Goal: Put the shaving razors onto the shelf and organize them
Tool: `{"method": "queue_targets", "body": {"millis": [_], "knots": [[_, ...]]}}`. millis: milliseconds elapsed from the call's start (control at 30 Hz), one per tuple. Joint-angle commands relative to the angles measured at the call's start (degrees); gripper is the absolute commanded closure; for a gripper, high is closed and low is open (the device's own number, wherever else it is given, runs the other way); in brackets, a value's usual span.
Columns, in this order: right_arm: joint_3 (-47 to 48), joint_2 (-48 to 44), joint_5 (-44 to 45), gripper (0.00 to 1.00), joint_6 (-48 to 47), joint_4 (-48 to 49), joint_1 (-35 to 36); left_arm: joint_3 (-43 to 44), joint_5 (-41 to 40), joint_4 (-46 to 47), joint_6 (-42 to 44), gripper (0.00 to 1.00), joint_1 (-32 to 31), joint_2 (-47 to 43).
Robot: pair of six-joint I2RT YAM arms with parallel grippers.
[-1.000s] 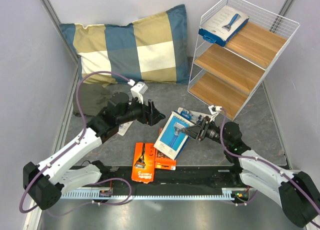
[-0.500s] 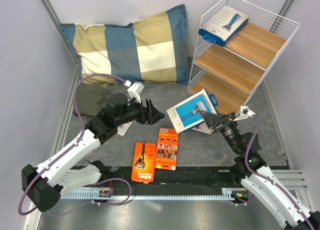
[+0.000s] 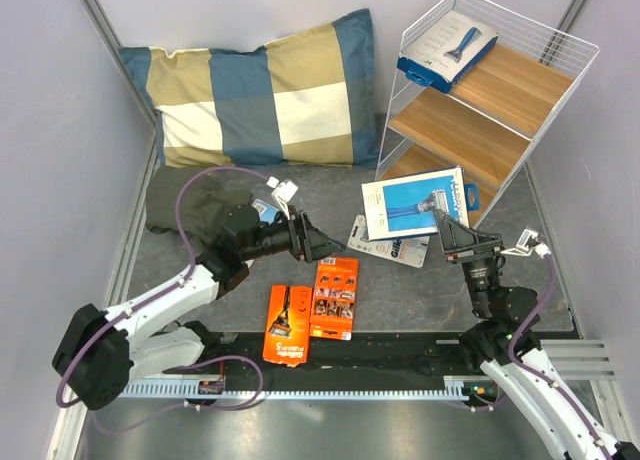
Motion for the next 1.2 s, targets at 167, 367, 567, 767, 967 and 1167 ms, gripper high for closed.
{"method": "queue_targets", "body": {"millis": [167,367,567,767,967,1167], "knots": [[-2.1,0.8,-3.8,0.78,6.4,10.8,0.1,-1.7,10.7,33.2,-9.0,0.16,0.1,6.3],[-3.0,3.6,-6.0,0.77,9.0,13.6,0.1,0.0,11.8,38.3,-12.3,0.17,0.0,11.8],[-4.1,5.2,-7.6,0.77,10.4,16.5,0.1,0.6,11.8,43.9,-14.8,0.19,0.0,15.6],[-4.9,5.8,-8.4,0.77,11.5,16.8,0.1,0.9,11.5,48.0,-16.7,0.29,-0.1,17.2],[-5.2,8.1,-9.8,0.77,12.4,18.8,0.1,2.2,12.3,51.0,-18.5,0.44,-0.5,19.7],[-5.6,9.2,-10.0,0.75,13.0,19.8,0.0,2.8,13.7,54.4,-20.2,0.7,-1.2,21.8]]}}
